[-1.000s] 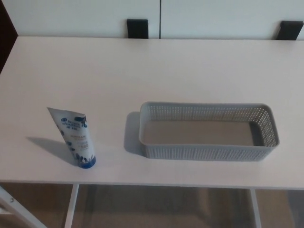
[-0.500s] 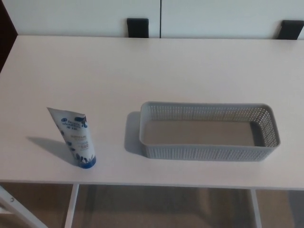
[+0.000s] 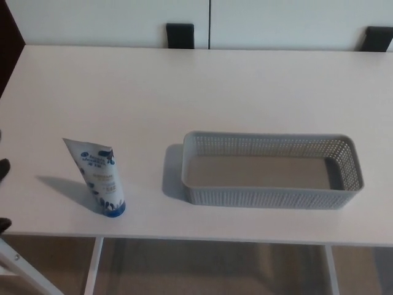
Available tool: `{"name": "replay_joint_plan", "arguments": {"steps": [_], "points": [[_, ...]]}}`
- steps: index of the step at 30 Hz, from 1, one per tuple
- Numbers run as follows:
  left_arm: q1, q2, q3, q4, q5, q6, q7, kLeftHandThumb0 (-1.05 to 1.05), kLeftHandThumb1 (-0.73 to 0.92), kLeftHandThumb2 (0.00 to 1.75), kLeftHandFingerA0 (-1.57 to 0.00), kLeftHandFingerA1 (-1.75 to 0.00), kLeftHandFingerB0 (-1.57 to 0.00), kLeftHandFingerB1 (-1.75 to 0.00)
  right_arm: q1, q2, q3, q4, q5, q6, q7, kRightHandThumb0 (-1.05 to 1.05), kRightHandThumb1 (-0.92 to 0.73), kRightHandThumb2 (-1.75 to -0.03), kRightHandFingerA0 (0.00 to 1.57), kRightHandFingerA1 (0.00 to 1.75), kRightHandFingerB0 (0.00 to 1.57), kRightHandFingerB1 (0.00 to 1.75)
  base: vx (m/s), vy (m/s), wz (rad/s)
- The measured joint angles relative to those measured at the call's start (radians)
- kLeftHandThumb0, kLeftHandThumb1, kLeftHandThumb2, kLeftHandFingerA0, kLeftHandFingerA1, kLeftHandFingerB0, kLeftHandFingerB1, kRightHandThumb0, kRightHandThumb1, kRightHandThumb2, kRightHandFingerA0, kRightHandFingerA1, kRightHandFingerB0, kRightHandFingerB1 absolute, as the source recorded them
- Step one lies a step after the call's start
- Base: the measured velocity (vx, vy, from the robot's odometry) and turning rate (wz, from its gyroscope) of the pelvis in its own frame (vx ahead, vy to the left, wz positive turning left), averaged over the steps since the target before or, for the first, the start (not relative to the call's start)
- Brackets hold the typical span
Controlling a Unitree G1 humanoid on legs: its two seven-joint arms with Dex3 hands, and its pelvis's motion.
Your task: The robot walks towards a table in front, picks a shampoo with left hand and puts it in a small grey container
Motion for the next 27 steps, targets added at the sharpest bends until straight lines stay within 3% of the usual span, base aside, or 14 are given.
{"name": "replay_joint_plan", "arguments": {"steps": [15, 27], "points": [[-0.037, -0.042, -0.061, 0.043, 0.138, -0.039, 0.081, -0.52, 0.35, 0.69, 0.0, -0.18, 0.0, -0.07, 0.0, 0.0, 0.002, -0.004, 0.0, 0.0, 0.004, -0.38, -0.68, -0.61, 0.65, 0.5, 0.5, 0.38, 0.0, 0.0, 0.0], [-0.07, -0.09, -0.082, 0.126, 0.207, -0.072, 0.124, -0.52, 0.35, 0.69, 0.0, -0.17, 0.0, -0.07, -0.002, 0.0, 0.016, -0.006, -0.002, -0.001, 0.003, -0.38, -0.7, -0.62, 0.64, 0.49, 0.52, 0.39, 0.0, 0.0, 0.0]]}}
